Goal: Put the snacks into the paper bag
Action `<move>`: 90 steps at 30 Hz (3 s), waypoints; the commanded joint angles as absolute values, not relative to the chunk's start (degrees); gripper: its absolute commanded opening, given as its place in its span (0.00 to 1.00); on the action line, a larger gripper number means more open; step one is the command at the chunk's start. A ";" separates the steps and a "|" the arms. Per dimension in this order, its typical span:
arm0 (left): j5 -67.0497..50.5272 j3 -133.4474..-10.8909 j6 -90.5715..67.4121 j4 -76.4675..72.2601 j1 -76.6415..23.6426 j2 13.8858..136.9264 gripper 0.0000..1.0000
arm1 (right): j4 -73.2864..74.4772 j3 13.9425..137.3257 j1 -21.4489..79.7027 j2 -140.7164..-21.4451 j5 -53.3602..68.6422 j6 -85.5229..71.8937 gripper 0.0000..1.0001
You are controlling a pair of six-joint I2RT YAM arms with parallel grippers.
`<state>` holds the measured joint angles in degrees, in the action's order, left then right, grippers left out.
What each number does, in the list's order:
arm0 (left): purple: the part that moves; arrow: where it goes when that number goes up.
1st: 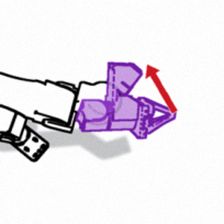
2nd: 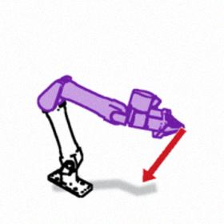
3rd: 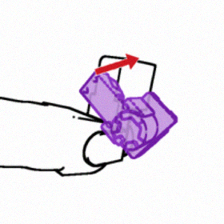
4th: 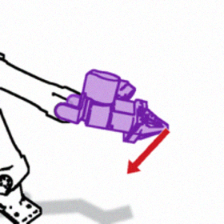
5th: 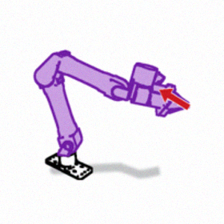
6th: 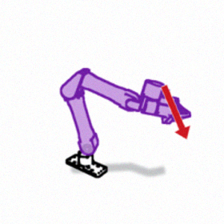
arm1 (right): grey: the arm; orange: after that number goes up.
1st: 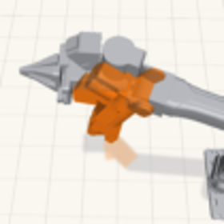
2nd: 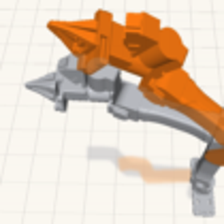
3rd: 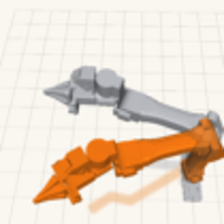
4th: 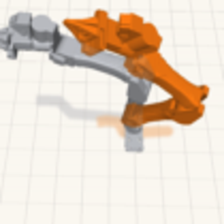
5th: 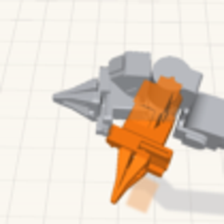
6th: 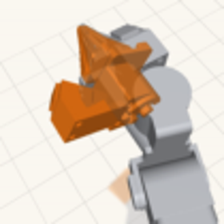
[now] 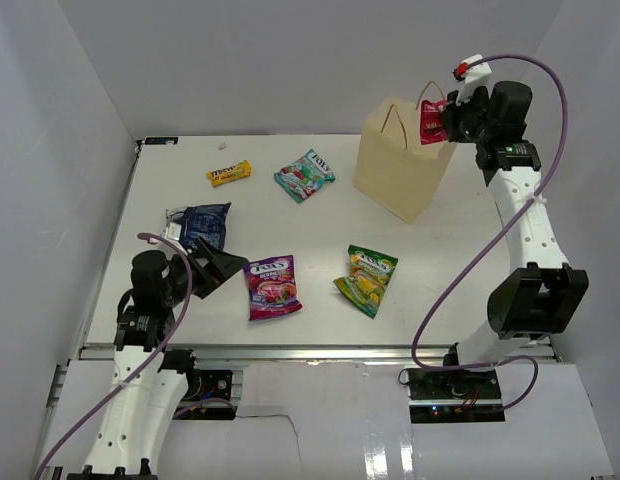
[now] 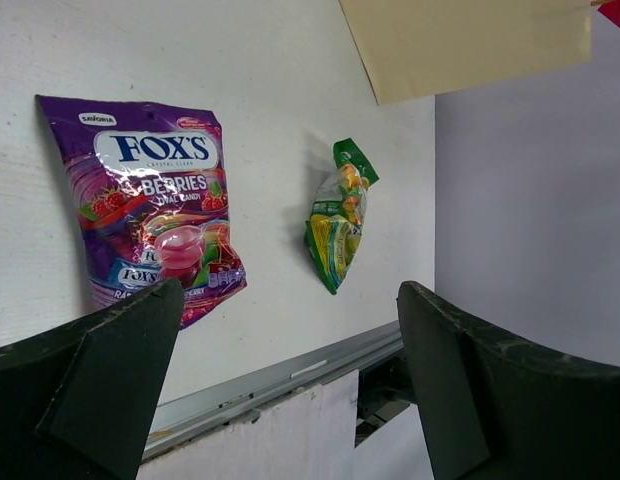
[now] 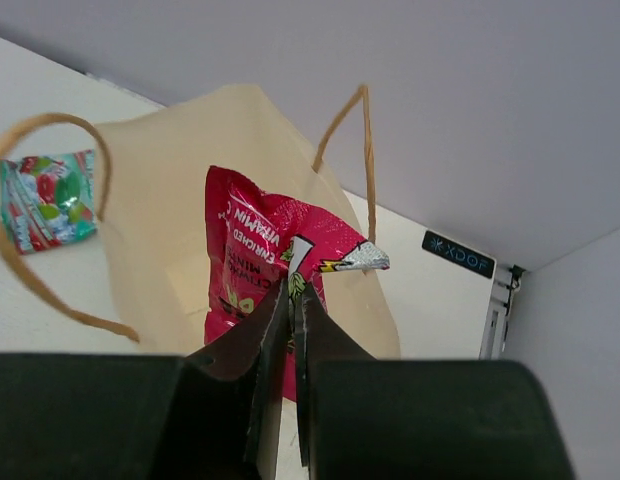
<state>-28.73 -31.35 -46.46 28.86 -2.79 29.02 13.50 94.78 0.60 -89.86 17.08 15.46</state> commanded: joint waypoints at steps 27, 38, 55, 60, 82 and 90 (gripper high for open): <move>7.63 -58.01 -47.43 46.30 -26.02 73.91 0.81 | 49.57 68.94 -5.10 -68.04 48.87 43.76 0.91; 16.09 -43.08 -63.26 48.43 -20.93 56.53 0.80 | 45.89 56.16 1.39 -66.00 48.61 40.09 0.98; 1.07 -37.88 -75.15 39.66 14.32 64.15 0.74 | 38.14 55.81 6.94 -68.20 48.16 35.33 0.98; 0.09 -38.49 -72.08 36.74 17.49 71.52 0.70 | 38.23 55.90 6.94 -68.38 48.34 35.42 0.98; -2.46 -36.74 -62.49 29.09 20.30 74.45 0.19 | 41.31 58.45 10.11 -69.43 49.92 36.21 0.98; -5.62 -33.23 -57.22 32.51 20.30 60.16 0.00 | 48.48 61.51 12.30 -70.57 54.73 43.75 0.98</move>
